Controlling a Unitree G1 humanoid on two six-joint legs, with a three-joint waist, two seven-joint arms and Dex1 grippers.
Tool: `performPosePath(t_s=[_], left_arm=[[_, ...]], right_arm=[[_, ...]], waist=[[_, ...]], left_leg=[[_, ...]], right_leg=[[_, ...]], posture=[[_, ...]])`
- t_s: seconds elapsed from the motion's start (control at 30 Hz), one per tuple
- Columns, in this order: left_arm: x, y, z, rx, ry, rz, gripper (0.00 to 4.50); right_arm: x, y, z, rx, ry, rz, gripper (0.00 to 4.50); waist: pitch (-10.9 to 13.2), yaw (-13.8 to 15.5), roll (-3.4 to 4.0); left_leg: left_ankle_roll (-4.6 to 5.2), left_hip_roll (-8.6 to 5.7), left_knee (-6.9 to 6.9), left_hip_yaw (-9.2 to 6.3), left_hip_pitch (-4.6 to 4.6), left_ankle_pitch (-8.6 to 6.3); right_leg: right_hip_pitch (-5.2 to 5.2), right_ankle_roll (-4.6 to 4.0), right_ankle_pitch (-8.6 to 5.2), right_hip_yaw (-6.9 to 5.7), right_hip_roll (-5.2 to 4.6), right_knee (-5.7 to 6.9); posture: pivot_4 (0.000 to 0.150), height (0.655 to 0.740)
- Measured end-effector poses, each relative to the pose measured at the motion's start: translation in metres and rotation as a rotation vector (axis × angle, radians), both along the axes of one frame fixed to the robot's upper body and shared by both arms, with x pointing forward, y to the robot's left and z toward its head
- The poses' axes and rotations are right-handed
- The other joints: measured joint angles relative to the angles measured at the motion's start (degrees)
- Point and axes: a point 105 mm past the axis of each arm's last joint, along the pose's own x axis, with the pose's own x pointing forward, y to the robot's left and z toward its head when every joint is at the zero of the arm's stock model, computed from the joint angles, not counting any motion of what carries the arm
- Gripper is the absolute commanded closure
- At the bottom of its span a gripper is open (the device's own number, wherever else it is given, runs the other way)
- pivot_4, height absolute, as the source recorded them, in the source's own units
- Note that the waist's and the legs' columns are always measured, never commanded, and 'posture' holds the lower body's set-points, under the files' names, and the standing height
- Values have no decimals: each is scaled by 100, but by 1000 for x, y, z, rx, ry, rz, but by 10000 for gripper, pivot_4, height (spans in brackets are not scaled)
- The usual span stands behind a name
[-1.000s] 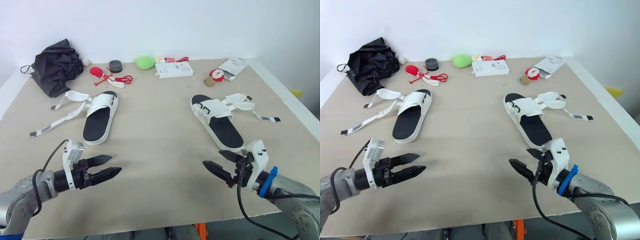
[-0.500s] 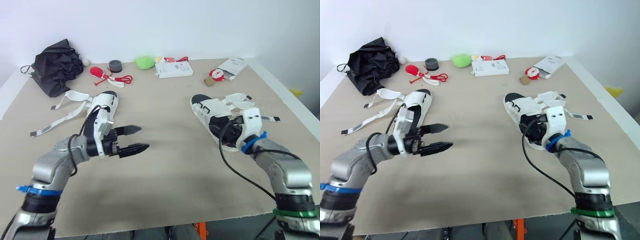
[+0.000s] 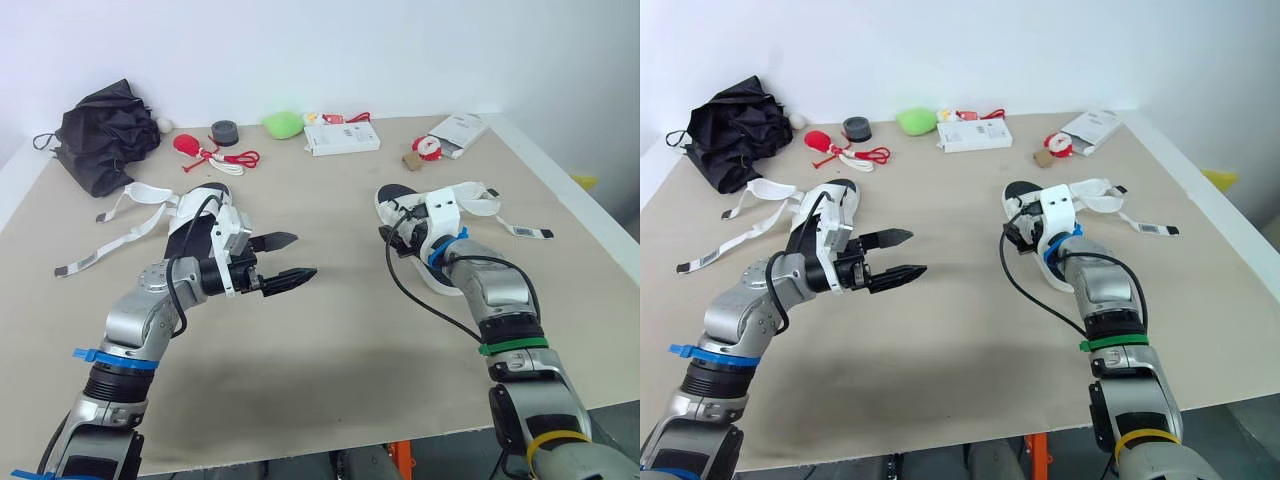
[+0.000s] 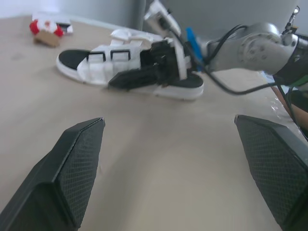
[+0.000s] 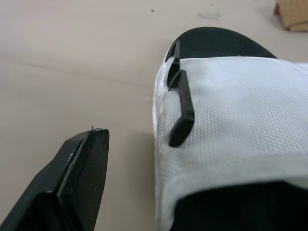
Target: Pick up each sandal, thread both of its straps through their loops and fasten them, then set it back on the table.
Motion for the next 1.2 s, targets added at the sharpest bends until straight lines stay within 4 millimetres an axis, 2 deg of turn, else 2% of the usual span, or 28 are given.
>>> performPosePath(t_s=[0.1,0.13,0.23,0.27,0.3,0.33,0.5,0.67,0.7,0.77,0.87,0.97,1.03,1.2], left_arm=[[4,0,-1,0,-6,26,0],[5,1,0,-7,-7,38,0],[7,4,2,-16,-12,54,0],[7,5,3,-19,-14,57,0],[8,8,4,-25,-16,64,0],[8,9,6,-29,-16,68,0],[8,13,7,-45,4,73,0],[9,21,9,-35,25,73,0],[8,23,9,-20,28,63,0],[5,34,8,41,36,39,0],[10,46,10,106,45,38,0],[10,45,9,145,46,-1,0],[9,47,6,161,61,-23,0],[2,46,-3,241,49,-91,0]], right_arm=[[8,-1,2,-6,-24,-11,17832],[11,-1,2,-10,-36,-7,22470],[12,1,1,-9,-49,17,31380],[12,2,1,-9,-52,22,37568],[12,2,1,-9,-55,32,41812],[12,3,1,-10,-60,39,43951],[11,4,1,6,-66,84,43951],[0,16,0,90,-17,232,43951],[-7,20,1,100,-1,295,43951],[-41,32,3,81,56,558,43951],[-82,55,10,56,145,865,43951],[-103,78,12,36,190,1023,43951],[-118,86,8,-5,222,1110,43951],[-139,96,1,-90,264,1258,43951]], waist=[[0,-26,0],[0,-34,0],[0,-34,0],[0,-34,0],[0,-35,0],[0,-34,0],[-1,-35,-1],[0,-42,0],[0,-39,0],[3,-35,4],[5,-43,8],[5,-36,8],[5,-32,8],[5,-23,7]], left_leg=[[0,0,-1,4,0,0],[0,0,0,8,2,0],[1,1,0,10,5,1],[1,1,0,10,6,1],[2,1,0,10,6,1],[2,1,0,10,6,2],[2,2,0,12,6,1],[2,9,-5,12,5,1],[2,9,-7,9,2,1],[3,9,-10,7,-3,-1],[3,9,-8,13,-3,-2],[2,9,-6,11,-1,0],[2,9,-6,9,-2,0],[1,6,-5,11,-17,-1]], right_leg=[[-1,-1,2,6,0,0],[-1,1,4,9,0,0],[0,4,6,12,2,1],[1,4,6,11,2,1],[1,4,7,11,2,1],[1,4,7,12,2,1],[0,4,7,14,2,0],[-3,1,6,14,10,0],[-7,0,5,12,10,1],[-12,-2,1,10,11,1],[-16,0,-1,12,10,1],[-16,-1,1,9,12,5],[-17,-1,1,8,12,6],[-27,1,-2,9,8,4]], posture=[[1500,7400],[1500,7400],[1500,7400],[1500,7400],[1500,7400],[1500,7400],[1500,7400],[1500,7400],[1500,7400],[1500,7400],[1500,7400],[1500,7400],[1500,7400],[1500,7400]])
